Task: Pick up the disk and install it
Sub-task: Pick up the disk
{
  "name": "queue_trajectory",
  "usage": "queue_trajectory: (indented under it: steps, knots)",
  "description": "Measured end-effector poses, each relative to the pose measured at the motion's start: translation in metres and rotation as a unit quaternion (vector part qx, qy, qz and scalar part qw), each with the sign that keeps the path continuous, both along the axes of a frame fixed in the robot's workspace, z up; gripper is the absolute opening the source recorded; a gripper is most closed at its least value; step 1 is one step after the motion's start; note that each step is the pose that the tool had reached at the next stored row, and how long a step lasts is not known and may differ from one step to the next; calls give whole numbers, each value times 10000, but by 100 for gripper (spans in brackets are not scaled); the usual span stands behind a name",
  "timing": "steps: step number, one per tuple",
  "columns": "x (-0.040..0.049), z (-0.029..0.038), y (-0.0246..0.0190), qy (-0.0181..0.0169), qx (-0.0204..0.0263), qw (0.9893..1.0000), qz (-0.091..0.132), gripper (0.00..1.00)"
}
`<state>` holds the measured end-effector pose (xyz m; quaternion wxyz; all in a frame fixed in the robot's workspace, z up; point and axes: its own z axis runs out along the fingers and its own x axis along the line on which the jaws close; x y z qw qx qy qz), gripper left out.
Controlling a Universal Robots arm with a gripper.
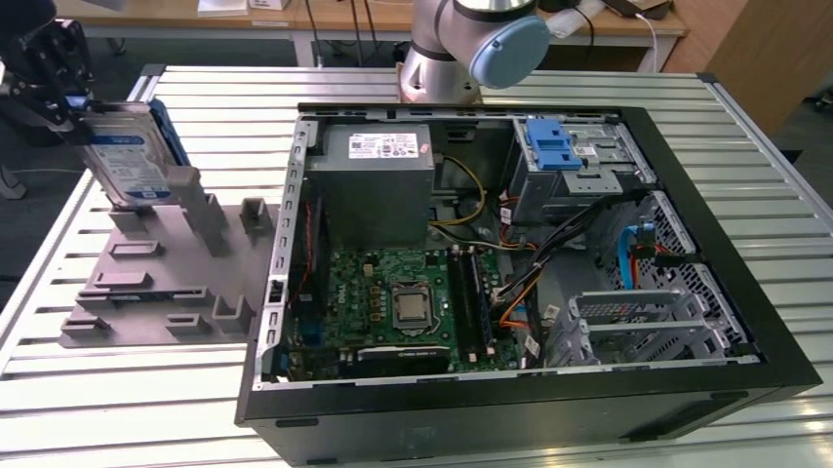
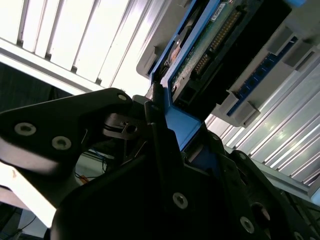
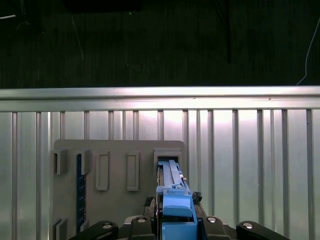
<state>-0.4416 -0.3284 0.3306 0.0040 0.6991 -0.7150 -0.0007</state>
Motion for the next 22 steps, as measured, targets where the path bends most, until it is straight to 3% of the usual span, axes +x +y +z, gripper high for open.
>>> queue_trajectory:
  steps: [22]
  knots:
    - [0,122,0,0,0,10000,0,36]
